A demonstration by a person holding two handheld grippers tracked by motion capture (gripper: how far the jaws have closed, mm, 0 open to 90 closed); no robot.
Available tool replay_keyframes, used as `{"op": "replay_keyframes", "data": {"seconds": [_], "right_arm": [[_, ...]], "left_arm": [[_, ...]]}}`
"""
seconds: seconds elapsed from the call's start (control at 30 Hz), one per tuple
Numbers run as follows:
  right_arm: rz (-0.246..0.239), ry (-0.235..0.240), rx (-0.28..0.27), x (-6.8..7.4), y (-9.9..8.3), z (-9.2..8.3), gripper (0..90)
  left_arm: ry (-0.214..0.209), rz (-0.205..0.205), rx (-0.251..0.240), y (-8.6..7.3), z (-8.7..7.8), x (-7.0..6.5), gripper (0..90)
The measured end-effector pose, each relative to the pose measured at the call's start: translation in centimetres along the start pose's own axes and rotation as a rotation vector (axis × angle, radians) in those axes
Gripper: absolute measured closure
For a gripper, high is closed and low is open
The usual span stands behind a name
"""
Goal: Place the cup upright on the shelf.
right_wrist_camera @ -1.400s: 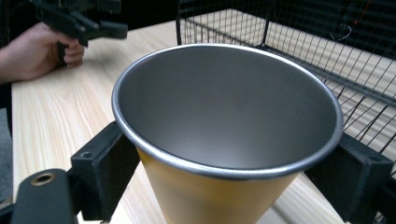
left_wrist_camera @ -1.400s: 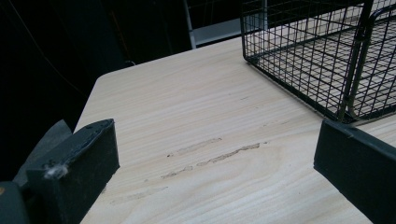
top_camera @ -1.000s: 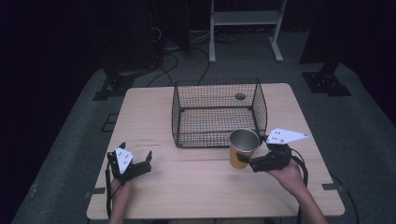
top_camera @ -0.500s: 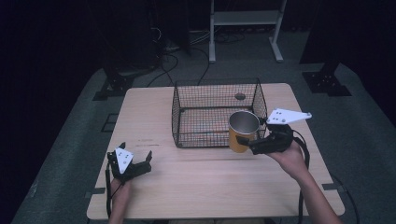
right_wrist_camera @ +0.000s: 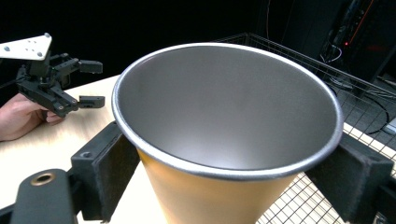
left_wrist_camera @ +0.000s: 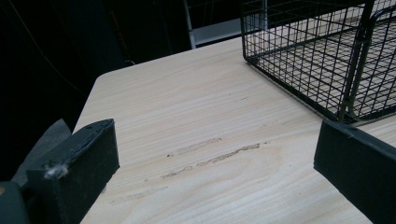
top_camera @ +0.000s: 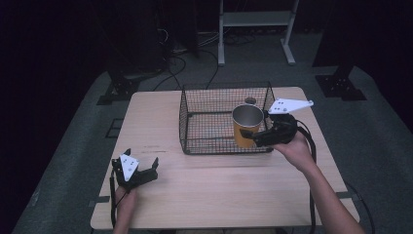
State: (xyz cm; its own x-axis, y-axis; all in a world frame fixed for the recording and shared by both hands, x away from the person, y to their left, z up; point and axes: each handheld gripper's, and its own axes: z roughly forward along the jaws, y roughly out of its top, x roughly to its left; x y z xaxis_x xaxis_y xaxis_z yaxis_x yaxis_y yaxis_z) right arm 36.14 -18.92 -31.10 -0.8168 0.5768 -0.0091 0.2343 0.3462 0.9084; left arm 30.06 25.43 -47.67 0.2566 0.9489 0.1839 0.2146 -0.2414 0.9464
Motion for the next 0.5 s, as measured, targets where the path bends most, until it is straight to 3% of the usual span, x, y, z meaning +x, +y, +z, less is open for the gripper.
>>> {"op": "replay_keyframes", "data": {"seconds": [0.5], "right_arm": [[-0.022,0.031,0.017,-1.7,1.7,2.4,13.3]], "left_arm": [[0.000,-0.006,0.001,0.0,0.0,0.1,0.0]]}}
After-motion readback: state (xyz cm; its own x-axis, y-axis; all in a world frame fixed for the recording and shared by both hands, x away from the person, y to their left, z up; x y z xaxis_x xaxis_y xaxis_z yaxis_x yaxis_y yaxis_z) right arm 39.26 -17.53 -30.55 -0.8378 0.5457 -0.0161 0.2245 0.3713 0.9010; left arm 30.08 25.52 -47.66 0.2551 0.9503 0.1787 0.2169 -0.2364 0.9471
